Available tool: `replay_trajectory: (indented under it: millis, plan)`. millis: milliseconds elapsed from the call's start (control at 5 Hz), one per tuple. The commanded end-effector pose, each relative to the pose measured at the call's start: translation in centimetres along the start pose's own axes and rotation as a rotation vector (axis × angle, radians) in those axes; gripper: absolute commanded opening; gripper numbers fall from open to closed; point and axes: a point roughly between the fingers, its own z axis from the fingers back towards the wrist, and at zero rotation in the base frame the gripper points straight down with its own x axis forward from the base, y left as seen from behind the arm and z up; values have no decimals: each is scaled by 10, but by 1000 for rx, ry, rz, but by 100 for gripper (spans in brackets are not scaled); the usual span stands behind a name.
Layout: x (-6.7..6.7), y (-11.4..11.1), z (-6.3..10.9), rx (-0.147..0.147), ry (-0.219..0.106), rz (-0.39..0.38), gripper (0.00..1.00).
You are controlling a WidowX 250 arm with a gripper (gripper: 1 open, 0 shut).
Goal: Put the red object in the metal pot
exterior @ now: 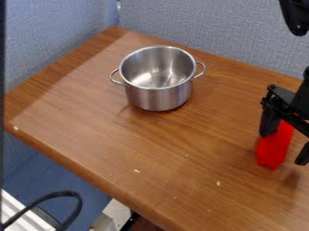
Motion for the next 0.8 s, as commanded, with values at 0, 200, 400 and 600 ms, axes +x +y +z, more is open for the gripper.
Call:
replay_trajectory:
  millis: [0, 200, 400, 600]
  plan:
    - [11, 11, 12, 5, -45, 30, 100]
    - [14, 12, 10, 9, -41, 35, 100]
    - [15, 14, 10, 11, -40, 39, 100]
    - [15, 15, 9, 12, -39, 43, 100]
